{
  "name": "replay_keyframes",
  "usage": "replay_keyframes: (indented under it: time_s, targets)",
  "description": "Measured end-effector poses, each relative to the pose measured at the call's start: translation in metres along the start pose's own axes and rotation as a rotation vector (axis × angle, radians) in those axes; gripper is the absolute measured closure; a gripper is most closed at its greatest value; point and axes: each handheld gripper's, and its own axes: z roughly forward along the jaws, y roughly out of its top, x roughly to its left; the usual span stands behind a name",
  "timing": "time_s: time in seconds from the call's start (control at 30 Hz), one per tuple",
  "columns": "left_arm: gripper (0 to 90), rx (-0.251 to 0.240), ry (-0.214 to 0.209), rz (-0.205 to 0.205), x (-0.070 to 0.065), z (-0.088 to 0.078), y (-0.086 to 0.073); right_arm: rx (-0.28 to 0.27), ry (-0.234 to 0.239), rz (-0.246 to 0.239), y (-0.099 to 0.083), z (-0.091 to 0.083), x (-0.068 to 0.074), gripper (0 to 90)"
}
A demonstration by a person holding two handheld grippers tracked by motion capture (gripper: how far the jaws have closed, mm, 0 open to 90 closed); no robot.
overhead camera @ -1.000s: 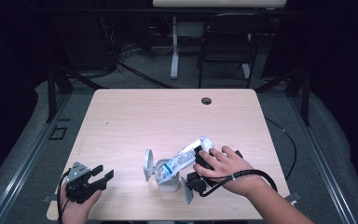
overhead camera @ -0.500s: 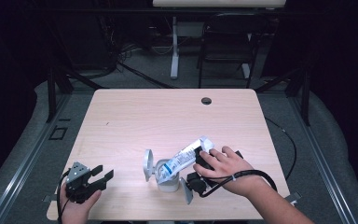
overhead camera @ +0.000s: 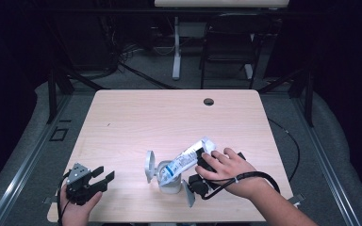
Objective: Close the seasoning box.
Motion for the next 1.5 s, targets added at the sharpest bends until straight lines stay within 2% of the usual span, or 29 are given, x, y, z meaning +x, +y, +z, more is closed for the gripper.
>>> replay_keyframes:
  time_s: [0.03,0.47,0.67,0.73,0.77,1.5]
  targets:
    - [48.4,0.0,0.0,0.0,0.0,-0.0001,0.0002,0.017,0.009,-0.007,0.0008,-0.0013,-0.0009,81.0]
    - [48.4,-0.009,0.0,-0.002,0.0001,0.0002,-0.0006,0.008,0.004,-0.011,0.0018,-0.0019,-0.0023,83.2]
    - [48.3,-0.009,0.0,-0.002,-0.0004,0.0006,-0.0009,0.017,0.005,-0.013,0.0023,-0.0026,-0.0026,84.4]
    - [48.4,-0.01,0.0,-0.003,-0.0002,0.0005,-0.0009,0.034,0.004,-0.029,0.0031,-0.0042,-0.0044,84.8]
    - [48.4,-0.01,0.0,-0.003,-0.0001,0.0002,-0.0008,0.017,0.007,-0.008,0.0022,-0.0029,-0.0028,85.0]
    - [48.3,-0.006,-0.001,-0.006,0.0002,-0.0005,-0.001,0.015,-0.002,-0.026,0.0043,-0.0053,-0.0043,88.4]
